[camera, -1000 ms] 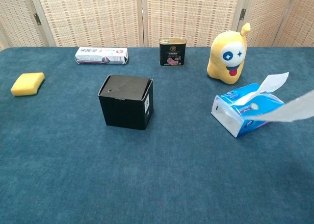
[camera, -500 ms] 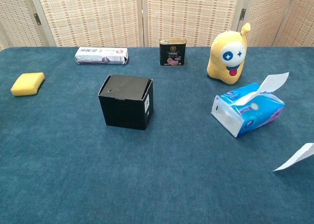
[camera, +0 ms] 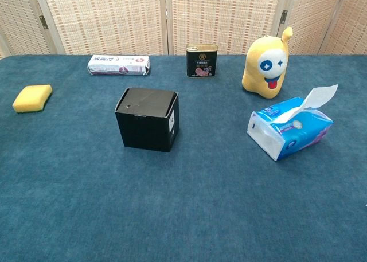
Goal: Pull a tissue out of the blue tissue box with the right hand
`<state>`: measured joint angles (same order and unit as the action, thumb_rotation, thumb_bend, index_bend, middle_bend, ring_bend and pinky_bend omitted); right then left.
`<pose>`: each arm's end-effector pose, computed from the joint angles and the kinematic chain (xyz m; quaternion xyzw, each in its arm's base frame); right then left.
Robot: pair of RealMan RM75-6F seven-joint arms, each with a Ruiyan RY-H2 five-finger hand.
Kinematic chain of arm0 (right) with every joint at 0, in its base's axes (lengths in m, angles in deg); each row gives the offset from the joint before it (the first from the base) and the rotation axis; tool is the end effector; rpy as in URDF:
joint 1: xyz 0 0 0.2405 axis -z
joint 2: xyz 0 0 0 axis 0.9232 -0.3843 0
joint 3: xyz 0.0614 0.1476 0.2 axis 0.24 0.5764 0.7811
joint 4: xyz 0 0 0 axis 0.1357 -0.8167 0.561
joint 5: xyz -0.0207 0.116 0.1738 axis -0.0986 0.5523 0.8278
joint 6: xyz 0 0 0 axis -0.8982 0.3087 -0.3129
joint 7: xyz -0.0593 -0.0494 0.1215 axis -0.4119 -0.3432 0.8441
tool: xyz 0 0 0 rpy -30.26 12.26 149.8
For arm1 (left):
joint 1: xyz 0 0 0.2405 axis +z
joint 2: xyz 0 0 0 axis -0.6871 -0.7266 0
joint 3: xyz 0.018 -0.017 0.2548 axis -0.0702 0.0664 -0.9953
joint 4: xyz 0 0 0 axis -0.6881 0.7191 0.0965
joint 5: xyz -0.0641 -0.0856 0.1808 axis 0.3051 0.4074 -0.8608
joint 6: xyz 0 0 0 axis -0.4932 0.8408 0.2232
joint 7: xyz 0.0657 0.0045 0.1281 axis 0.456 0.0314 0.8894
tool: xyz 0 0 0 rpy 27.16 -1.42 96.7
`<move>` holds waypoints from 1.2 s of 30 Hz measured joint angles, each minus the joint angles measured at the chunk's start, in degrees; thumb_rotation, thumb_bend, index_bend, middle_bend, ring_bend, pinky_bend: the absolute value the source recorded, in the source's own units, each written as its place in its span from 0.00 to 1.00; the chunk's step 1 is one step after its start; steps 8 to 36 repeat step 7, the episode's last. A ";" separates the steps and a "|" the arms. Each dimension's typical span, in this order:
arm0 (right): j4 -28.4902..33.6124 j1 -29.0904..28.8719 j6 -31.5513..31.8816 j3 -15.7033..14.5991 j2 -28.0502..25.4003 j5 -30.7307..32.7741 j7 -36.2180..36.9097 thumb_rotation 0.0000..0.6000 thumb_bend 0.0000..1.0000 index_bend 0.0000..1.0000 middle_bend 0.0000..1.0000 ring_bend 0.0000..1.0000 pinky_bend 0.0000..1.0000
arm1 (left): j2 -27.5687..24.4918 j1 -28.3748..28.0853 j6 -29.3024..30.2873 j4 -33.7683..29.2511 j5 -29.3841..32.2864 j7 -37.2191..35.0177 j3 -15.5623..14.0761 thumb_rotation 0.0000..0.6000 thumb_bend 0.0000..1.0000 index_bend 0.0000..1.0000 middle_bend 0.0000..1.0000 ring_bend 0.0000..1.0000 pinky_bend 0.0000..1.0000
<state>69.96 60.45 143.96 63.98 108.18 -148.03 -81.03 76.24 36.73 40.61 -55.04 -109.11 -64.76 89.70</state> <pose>-0.2938 -0.1806 0.1262 0.6326 -0.3545 0.4100 0.5532 -0.2925 0.1877 0.1415 -0.6102 -0.3146 -0.4634 0.5602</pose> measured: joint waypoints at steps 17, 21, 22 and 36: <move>0.41 -0.10 -1.57 0.30 -0.17 1.02 -0.94 1.00 0.14 0.00 0.00 0.00 0.00 | 0.03 -0.03 0.03 -0.04 -0.06 -0.01 -0.01 1.00 0.22 0.00 0.00 0.00 0.14; 0.41 -0.10 -1.57 0.30 -0.17 1.02 -0.94 1.00 0.14 0.00 0.00 0.00 0.00 | 0.03 -0.03 0.03 -0.04 -0.06 -0.01 -0.01 1.00 0.22 0.00 0.00 0.00 0.14; 0.41 -0.10 -1.57 0.30 -0.17 1.02 -0.94 1.00 0.14 0.00 0.00 0.00 0.00 | 0.03 -0.03 0.03 -0.04 -0.06 -0.01 -0.01 1.00 0.22 0.00 0.00 0.00 0.14; 0.41 -0.10 -1.57 0.30 -0.17 1.02 -0.94 1.00 0.14 0.00 0.00 0.00 0.00 | 0.03 -0.03 0.03 -0.04 -0.06 -0.01 -0.01 1.00 0.22 0.00 0.00 0.00 0.14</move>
